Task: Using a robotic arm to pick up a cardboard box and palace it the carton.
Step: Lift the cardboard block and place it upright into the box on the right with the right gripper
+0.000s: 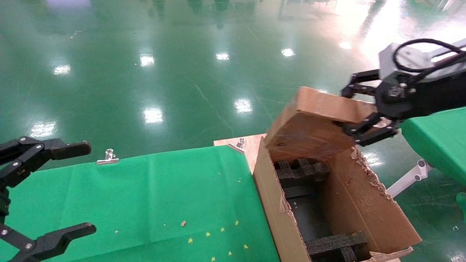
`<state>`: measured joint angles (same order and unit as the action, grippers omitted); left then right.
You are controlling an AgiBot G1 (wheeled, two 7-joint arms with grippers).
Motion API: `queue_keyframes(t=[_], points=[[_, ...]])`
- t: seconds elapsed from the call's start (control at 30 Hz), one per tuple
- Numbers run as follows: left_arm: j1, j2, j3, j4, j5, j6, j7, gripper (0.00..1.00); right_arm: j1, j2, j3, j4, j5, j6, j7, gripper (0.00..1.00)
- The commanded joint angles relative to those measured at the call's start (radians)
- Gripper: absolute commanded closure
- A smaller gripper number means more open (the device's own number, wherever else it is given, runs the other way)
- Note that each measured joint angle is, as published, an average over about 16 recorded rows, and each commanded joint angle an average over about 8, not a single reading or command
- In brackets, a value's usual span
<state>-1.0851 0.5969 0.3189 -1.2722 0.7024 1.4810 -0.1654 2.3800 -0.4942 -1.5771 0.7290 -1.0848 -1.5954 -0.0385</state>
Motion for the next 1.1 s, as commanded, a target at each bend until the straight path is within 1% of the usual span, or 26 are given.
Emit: queue_keyframes(t=[0.03, 0.2, 0.33, 0.43, 0.53, 0.67, 1.1], points=[[0.0, 0.0, 0.0, 0.0, 0.0, 0.0, 0.0, 0.0, 0.029, 0.025, -0.028, -0.017, -0.01, 0.001, -0.013, 1.0], [0.0, 0.0, 0.0, 0.0, 0.0, 0.0, 0.0, 0.0, 0.026, 0.071, -0.117, -0.057, -0.001, -0.001, 0.015, 1.0], [0.0, 0.0, 0.0, 0.0, 0.0, 0.0, 0.0, 0.0, -0.011, 0.09, -0.182, -0.11, 0.036, 0.006, 0.08, 1.0], [0.0, 0.0, 0.0, 0.0, 0.0, 0.0, 0.0, 0.0, -0.044, 0.096, -0.212, -0.156, 0.065, 0.025, 0.133, 1.0], [0.0, 0.0, 0.001, 0.0, 0.0, 0.0, 0.0, 0.0, -0.076, 0.101, -0.223, -0.192, 0.087, 0.053, 0.179, 1.0], [0.0, 0.0, 0.001, 0.0, 0.0, 0.0, 0.0, 0.0, -0.119, 0.11, -0.229, -0.208, 0.11, 0.096, 0.229, 1.0], [0.0, 0.0, 0.001, 0.0, -0.001, 0.0, 0.0, 0.0, -0.234, 0.191, -0.229, -0.173, 0.209, 0.26, 0.419, 1.0]])
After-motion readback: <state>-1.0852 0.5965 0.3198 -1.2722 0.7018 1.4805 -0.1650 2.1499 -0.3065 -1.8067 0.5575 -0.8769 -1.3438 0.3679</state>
